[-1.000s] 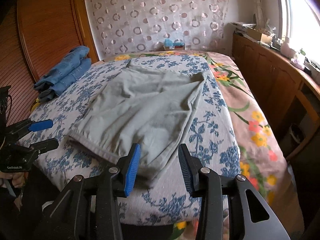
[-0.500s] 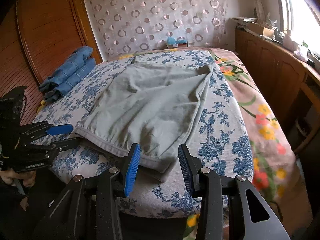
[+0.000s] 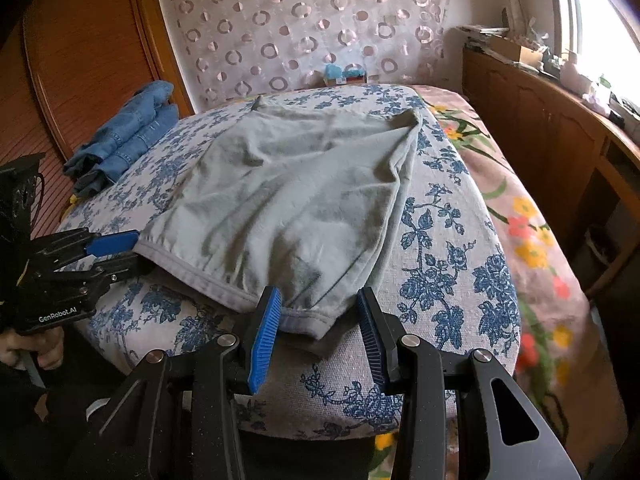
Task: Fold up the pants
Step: 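Move both tools to the cuff end of the grey-green pants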
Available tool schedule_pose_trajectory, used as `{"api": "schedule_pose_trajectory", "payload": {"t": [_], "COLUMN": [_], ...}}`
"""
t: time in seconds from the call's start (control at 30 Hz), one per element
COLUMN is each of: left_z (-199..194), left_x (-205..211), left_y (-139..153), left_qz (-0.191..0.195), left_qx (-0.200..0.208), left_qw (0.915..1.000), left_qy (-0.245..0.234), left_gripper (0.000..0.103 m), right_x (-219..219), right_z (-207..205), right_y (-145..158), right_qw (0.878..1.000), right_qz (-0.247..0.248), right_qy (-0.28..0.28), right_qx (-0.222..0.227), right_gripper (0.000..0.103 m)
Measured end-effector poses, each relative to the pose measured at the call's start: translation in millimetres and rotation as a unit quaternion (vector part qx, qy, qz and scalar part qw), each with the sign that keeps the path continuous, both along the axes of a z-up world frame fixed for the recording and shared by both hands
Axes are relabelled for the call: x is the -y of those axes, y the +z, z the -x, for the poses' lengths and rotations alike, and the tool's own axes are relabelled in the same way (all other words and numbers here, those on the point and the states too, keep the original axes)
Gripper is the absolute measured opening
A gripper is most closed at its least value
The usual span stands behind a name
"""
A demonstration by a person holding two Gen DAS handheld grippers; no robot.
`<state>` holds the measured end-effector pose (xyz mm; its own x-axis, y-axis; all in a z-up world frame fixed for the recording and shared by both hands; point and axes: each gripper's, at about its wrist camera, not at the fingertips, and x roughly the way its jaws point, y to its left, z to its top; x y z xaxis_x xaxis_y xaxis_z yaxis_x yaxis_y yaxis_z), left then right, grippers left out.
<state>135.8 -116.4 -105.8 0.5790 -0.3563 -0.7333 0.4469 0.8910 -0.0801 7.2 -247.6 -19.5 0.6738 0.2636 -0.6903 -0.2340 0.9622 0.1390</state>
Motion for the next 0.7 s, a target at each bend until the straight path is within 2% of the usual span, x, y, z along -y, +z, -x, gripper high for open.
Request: {"api": "schedule_pose_trajectory", "payload": {"t": [0.07, 0.2, 0.43, 0.7], "left_z": [1, 7, 22, 18], "left_x": [2, 4, 5, 3], "left_y": [0, 4, 11, 1], "left_qz": [0.004, 0.003, -0.001, 0.002], "left_qx": [0.001, 0.011, 0.023, 0.009], "left_qw": [1.0000, 0.9999, 0.9996, 0.9999], "left_qy": [-0.004, -0.006, -0.014, -0.008], "left_gripper": [0.020, 0.014, 0.013, 0.013], "right_x": [-1, -2, 5, 18], "right_z": [0, 1, 5, 8], "right_y": [-1, -2, -4, -2], "right_qw": [1.000, 1.000, 1.000, 1.000], "right_qz": [-0.001, 0.004, -0.003, -0.010], "right_qy": [-0.001, -0.001, -0.003, -0.020], "right_qx": [0.000, 0.003, 0.005, 0.013], "right_gripper": [0.041, 0.041, 0.041, 0.041]}}
